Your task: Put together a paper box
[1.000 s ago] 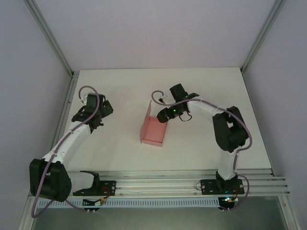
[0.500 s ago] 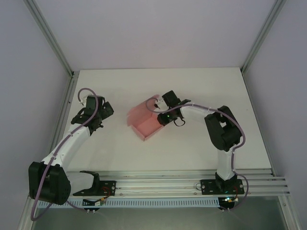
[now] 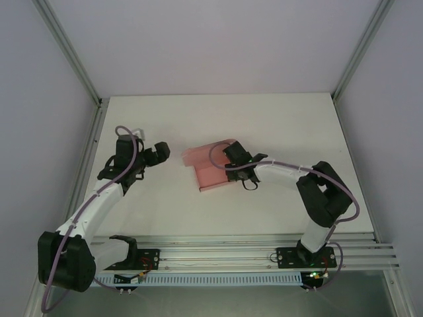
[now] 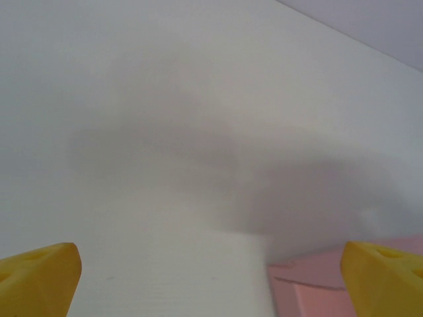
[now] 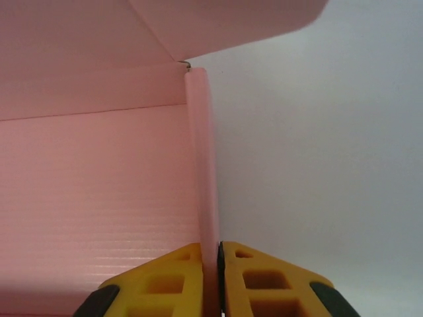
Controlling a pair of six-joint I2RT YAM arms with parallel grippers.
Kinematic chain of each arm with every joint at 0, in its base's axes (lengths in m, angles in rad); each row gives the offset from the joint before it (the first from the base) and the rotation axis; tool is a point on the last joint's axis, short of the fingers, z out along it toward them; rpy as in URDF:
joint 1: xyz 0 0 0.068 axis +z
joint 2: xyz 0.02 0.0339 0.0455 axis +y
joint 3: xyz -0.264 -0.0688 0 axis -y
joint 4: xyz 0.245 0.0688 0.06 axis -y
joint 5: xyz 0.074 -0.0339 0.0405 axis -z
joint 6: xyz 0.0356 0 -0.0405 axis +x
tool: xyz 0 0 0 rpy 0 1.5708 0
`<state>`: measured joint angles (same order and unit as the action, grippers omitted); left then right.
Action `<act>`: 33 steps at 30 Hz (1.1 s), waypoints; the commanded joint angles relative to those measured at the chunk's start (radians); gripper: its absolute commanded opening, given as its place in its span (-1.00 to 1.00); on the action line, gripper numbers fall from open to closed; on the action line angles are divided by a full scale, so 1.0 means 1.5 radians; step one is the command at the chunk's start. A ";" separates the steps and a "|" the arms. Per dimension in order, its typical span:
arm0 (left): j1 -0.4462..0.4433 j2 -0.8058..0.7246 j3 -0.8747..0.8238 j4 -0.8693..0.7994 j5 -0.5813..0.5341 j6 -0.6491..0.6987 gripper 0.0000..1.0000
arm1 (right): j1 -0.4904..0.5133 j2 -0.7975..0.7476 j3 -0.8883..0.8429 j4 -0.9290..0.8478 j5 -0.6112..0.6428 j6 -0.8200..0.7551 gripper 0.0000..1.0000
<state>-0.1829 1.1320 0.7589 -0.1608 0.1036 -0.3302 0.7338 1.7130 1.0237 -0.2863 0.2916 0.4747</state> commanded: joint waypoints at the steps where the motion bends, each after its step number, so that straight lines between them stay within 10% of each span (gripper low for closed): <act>1: -0.006 0.011 -0.019 0.084 0.134 0.053 1.00 | 0.022 -0.028 -0.018 -0.018 0.051 0.150 -0.74; 9: -0.009 0.006 -0.013 0.070 0.200 0.158 1.00 | 0.042 -0.076 -0.036 -0.045 0.073 0.171 -0.29; 15: -0.013 0.045 0.022 0.029 0.234 0.279 1.00 | 0.019 -0.152 -0.036 -0.052 0.133 -0.084 0.07; 20: -0.016 0.149 0.129 -0.066 0.316 0.422 0.92 | -0.133 -0.184 -0.031 -0.020 -0.186 -0.341 0.64; 27: -0.036 0.286 0.271 -0.243 0.355 0.554 0.47 | -0.255 -0.128 0.033 0.007 -0.441 -0.534 0.56; 33: -0.091 0.341 0.314 -0.282 0.284 0.598 0.23 | -0.256 -0.038 0.137 -0.119 -0.497 -0.590 0.26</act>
<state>-0.2897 1.6245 1.1961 -0.5026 0.5621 0.4889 0.3466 1.6241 1.1915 -0.3645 -0.3286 -0.3088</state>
